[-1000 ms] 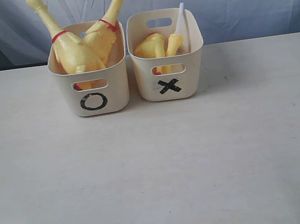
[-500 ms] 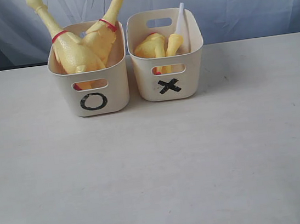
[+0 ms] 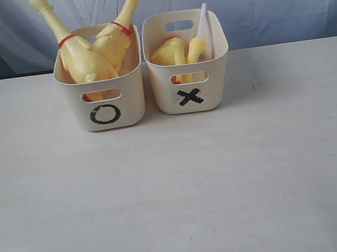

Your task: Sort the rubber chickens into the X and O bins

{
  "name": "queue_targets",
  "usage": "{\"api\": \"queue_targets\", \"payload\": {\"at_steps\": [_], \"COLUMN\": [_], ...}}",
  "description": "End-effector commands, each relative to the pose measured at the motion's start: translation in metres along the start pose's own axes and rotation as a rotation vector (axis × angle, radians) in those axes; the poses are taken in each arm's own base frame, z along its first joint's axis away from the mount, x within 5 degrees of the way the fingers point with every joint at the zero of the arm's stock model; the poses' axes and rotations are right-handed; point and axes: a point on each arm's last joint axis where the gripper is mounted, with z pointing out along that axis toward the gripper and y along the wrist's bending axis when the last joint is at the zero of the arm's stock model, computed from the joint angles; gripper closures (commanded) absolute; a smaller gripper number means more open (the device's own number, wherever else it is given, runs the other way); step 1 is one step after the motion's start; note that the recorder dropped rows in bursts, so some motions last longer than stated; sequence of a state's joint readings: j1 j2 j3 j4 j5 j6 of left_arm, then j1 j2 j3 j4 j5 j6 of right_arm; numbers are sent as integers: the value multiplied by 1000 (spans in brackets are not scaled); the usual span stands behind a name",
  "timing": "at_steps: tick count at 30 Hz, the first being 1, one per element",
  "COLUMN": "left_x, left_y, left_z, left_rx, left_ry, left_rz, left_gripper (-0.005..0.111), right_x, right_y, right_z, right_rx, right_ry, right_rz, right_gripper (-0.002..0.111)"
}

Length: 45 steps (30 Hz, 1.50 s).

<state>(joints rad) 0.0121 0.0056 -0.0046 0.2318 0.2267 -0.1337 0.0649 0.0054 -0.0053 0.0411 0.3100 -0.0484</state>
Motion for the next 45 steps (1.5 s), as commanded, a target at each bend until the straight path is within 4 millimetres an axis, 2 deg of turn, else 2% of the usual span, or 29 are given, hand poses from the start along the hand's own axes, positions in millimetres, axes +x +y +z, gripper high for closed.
{"api": "queue_targets", "payload": {"at_steps": [1, 14, 20, 45], "left_x": [1, 2, 2, 2], "left_y": [-1, 0, 0, -1], "left_z": [0, 0, 0, 0], "left_rx": [7, 5, 5, 6], "left_ry": [-3, 12, 12, 12], "left_rz": [-10, -10, -12, -14], "left_gripper": [107, 107, 107, 107], "right_x": [1, 1, 1, 1], "right_y": [0, 0, 5, 4], "right_z": [0, 0, 0, 0], "right_rx": [6, 6, -83, -81], "right_ry": [-6, -6, -7, -7], "right_rz": [-7, -6, -31, -31], "right_gripper": [108, 108, 108, 108]}}
